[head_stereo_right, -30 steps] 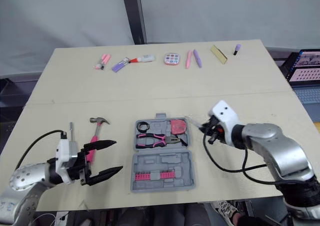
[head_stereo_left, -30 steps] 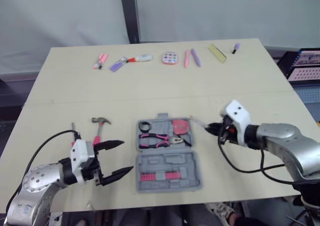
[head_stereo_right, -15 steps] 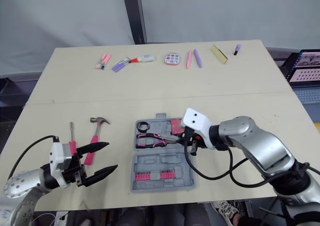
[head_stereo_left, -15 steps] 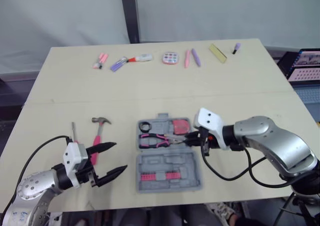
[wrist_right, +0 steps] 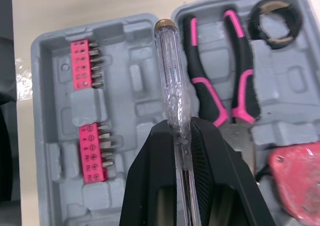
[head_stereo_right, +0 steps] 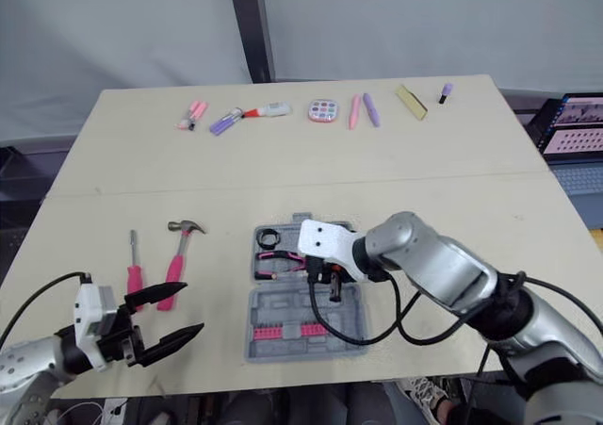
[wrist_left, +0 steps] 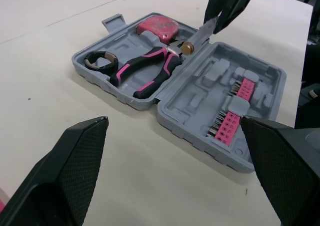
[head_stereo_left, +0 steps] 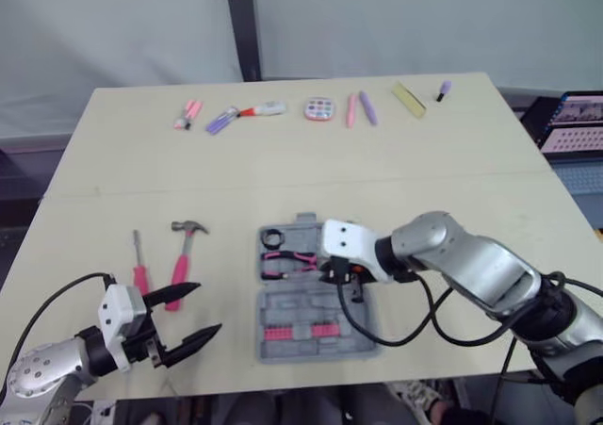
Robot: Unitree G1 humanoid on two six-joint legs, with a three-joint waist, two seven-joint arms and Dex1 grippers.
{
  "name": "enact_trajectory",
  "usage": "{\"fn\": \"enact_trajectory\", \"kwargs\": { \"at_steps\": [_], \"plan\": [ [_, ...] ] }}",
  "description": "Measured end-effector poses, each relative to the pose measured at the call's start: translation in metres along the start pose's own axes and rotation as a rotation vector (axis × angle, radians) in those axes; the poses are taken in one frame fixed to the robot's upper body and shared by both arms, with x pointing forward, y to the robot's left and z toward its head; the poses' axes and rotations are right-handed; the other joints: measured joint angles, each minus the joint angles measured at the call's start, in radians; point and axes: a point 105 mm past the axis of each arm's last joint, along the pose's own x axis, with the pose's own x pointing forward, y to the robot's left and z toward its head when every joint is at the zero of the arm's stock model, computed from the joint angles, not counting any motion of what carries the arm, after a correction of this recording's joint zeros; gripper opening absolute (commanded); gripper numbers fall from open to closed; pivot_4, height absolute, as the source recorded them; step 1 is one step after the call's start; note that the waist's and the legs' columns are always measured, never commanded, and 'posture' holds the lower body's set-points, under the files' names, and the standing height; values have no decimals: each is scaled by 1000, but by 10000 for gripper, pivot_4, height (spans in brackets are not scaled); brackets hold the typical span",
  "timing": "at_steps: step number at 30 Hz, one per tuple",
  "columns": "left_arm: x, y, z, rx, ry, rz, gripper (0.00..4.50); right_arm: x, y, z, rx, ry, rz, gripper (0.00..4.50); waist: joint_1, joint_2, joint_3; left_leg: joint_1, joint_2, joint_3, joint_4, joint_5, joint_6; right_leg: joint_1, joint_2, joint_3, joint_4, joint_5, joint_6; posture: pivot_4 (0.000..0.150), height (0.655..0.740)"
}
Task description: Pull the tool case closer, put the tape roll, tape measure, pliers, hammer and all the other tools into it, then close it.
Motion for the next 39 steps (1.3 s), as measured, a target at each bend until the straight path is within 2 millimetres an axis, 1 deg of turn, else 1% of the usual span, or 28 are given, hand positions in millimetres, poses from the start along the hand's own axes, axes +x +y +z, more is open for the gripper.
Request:
{"fn": "enact_trajectory", "kwargs": {
  "at_steps": [6, 12, 15, 18, 22, 34, 39],
  "plan": [
    [-4, -11, -3, -8, 20, -14, 45000, 16, 7, -4, 1, 58, 41, 408, 0, 0, 0, 0, 0, 0, 0, 0, 0, 0, 0, 0, 0, 0, 0, 1500, 7400],
    [-8, -17, -6, -14, 33, -36, 45000, 26, 10, 2, -7, 54, 60, 408, 0, 0, 0, 0, 0, 0, 0, 0, 0, 0, 0, 0, 0, 0, 0, 1500, 7400],
    [-12, -20, -7, 14, 51, -67, 45000, 33, 12, 1, 0, 64, 71, 408, -2, 0, 0, 0, 0, 0, 0, 0, 0, -1, 0, 0, 0, 0, -1, 1500, 7400],
    [-17, -26, -13, 40, 79, -106, 45000, 37, 8, 1, 9, 68, 63, 408, -2, 0, 0, 0, 0, 0, 0, 0, 0, -1, 0, -1, 0, -1, -1, 1500, 7400],
    [-19, -26, -16, 64, 89, -122, 45000, 39, 8, 3, 8, 66, 58, 408, -2, 0, 0, 0, 0, 0, 0, 0, 0, -1, 0, 0, 0, -1, -1, 1500, 7400],
    [-16, -29, -16, 80, 88, -146, 45000, 46, 4, 1, 16, 82, 46, 408, -3, 0, 0, 0, 0, 0, -1, 0, 0, -1, 0, 0, 0, -1, -1, 1500, 7400],
    [-11, -28, -12, 88, 80, -139, 45000, 49, 6, 1, 19, 86, 55, 408, -3, 0, 0, 0, 0, 0, -1, 0, 0, -1, 0, 0, 0, -1, -1, 1500, 7400]
  ]
}}
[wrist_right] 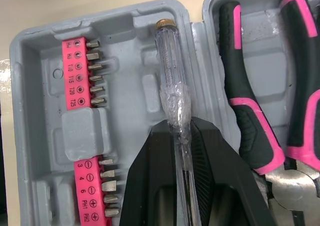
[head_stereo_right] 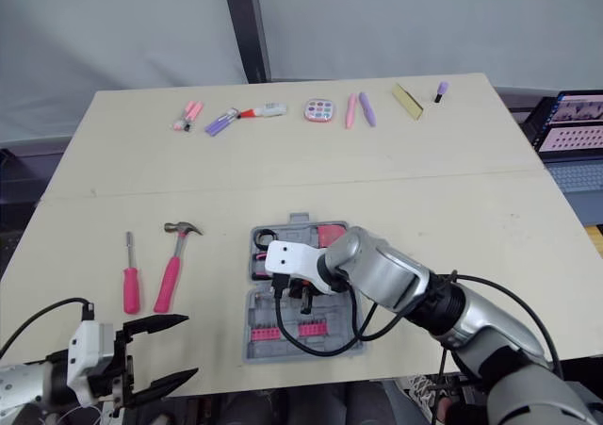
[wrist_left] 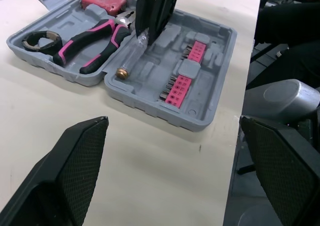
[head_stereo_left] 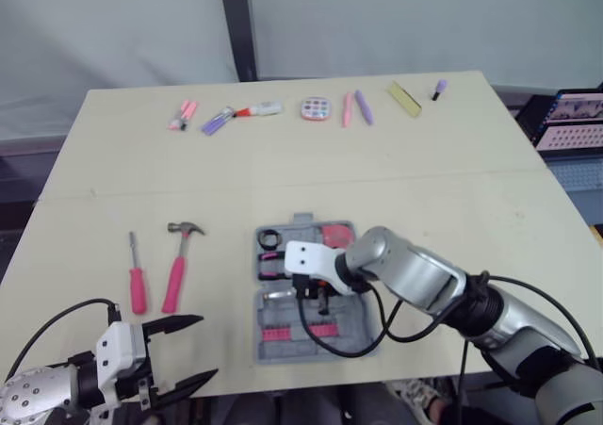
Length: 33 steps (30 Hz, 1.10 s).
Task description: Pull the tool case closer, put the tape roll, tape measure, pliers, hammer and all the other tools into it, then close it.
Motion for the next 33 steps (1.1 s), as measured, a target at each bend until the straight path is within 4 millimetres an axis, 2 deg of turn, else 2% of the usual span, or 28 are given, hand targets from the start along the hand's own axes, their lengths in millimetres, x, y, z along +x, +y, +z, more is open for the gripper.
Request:
{"fn": "enact_trajectory", "kwargs": {
  "at_steps": [17, 24, 30, 33],
  "plan": [
    [5, 0, 5, -1, -3, 10, 45000, 4, 2, 0, 0, 8, 8, 408, -10, 0, 0, 0, 0, 0, 0, 0, 0, 0, 0, 0, 0, 0, 0, 1500, 7400],
    [8, -1, 7, -6, -10, 6, 45000, 5, 2, 2, -4, 4, 8, 33476, -19, 0, 0, 0, 0, -1, 0, 0, 0, 0, 0, 0, 0, 0, 0, 1500, 7400],
    [13, 0, 8, -10, -16, 9, 45000, 2, 0, 2, -8, 8, 0, 33476, -19, 0, 0, 0, 0, -1, -1, 0, 0, 0, 0, 0, 0, 0, 0, 1500, 7400],
    [14, 0, 9, -12, -17, 11, 45000, -6, -1, 7, -21, -10, -18, 33476, -19, 0, 0, 0, 0, -1, -1, 0, 0, 0, 0, 0, 0, 0, 0, 1500, 7400]
  ]
}}
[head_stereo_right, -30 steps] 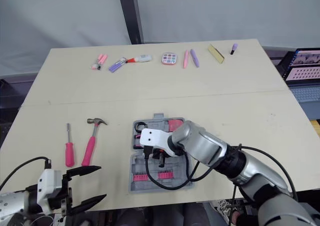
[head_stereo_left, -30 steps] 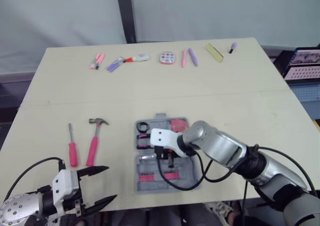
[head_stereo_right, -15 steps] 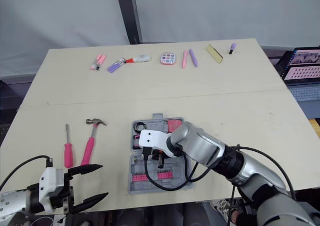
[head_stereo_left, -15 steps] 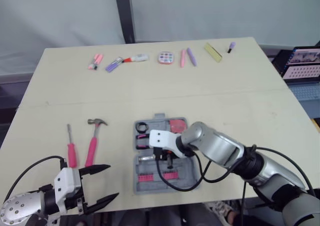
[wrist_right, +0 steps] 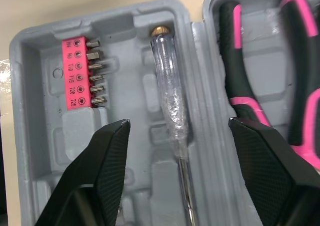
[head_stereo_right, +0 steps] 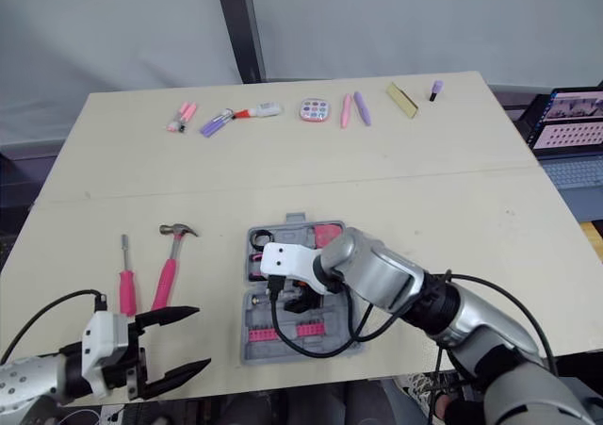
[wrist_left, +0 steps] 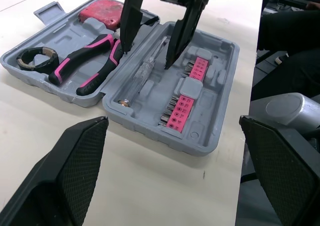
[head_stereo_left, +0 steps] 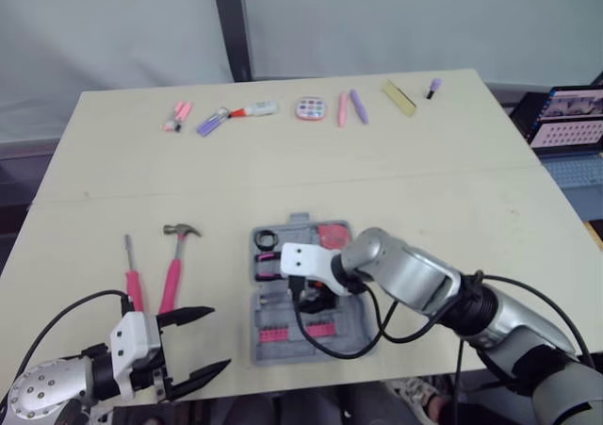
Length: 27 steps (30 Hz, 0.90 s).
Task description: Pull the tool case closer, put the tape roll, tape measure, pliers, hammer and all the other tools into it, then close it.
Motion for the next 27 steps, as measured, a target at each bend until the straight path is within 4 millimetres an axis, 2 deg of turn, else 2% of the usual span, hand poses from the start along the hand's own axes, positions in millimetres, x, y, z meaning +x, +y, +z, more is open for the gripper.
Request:
{"fn": "enact_trajectory", "kwargs": {
  "at_steps": [3, 5, 7, 10, 11, 17, 27],
  "plan": [
    [1, 0, 1, -1, -2, -3, 45000, -8, -3, 4, 6, -40, -15, 33476, 0, 0, 0, 0, 0, 0, 0, 0, 0, 0, 0, 0, 0, 0, 0, 1500, 7400],
    [2, 0, 1, -1, -3, -3, 45000, -11, -2, 6, 8, -71, -13, 28143, 0, 0, 0, 0, 0, 0, 0, 0, 0, 0, 0, 0, 0, 0, 0, 1500, 7400],
    [4, 0, 3, 3, -9, -6, 45000, -12, 1, 2, 22, -127, -11, 20122, 2, 0, 0, 0, 0, 0, 0, 0, 0, 0, 0, 0, 0, 0, 0, 1500, 7400],
    [6, -1, 4, 7, -13, -11, 45000, -15, 5, -10, 71, -168, -4, 3727, 2, 0, 0, 0, -1, 0, 0, 0, 0, 1, -1, 0, 0, 0, 0, 1500, 7400],
    [6, -1, 5, 7, -14, -13, 45000, -15, 6, -13, 86, -191, -4, 329, 2, 0, 0, 0, -1, 0, 0, 0, 0, 1, 0, 0, -1, 0, 0, 1500, 7400],
    [8, 0, 6, 13, -22, -19, 45000, -18, 10, -13, 74, -362, -38, 329, -1, -1, 0, 0, 1, 0, 0, 0, 0, 1, 1, 0, -1, 0, 0, 1500, 7400],
    [4, 0, 0, 3, -16, -23, 45000, -7, 5, -29, 74, -383, -74, 329, 1, -1, 0, 0, 0, 0, 0, 0, 0, 1, 1, 0, -1, 0, 0, 1500, 7400]
  ]
}}
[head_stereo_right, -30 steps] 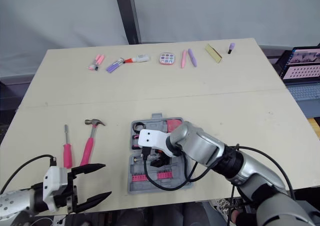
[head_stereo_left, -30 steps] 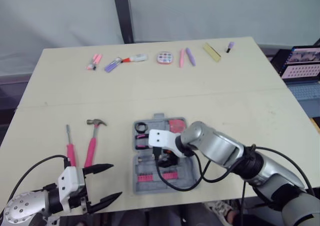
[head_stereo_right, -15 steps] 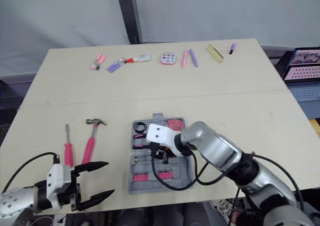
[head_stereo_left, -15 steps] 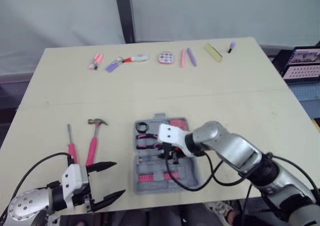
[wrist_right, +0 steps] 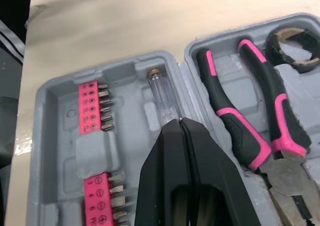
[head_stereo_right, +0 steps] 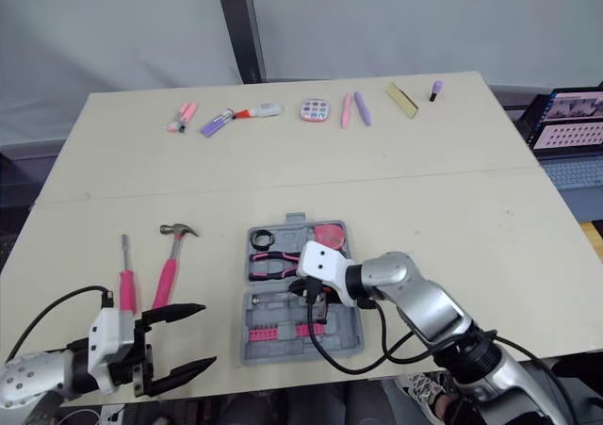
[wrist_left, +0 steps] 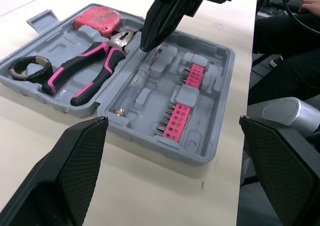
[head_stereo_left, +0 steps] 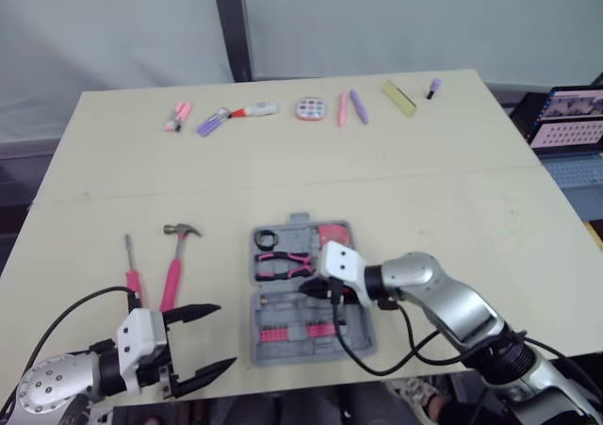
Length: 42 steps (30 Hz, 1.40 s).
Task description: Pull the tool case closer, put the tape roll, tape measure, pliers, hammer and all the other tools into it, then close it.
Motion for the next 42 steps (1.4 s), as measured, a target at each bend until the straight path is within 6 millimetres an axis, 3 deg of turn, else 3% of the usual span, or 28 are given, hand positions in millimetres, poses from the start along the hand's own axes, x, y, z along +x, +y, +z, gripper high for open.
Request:
{"fn": "enact_trajectory", "kwargs": {
  "at_steps": [30, 42],
  "plan": [
    [0, 0, -4, -4, -4, 7, 45000, 9, 1, -15, 8, 27, 5, 329, 0, 0, 0, 0, 0, 0, 0, 0, 0, 0, 0, 0, 0, 0, 0, 1500, 7400],
    [10, 2, 6, -3, -12, 9, 45000, 14, 3, -18, 6, 38, 14, 329, 0, 0, 0, 0, 0, 0, 0, 0, 0, 0, 0, 0, 1, 0, 0, 1500, 7400]
  ]
}}
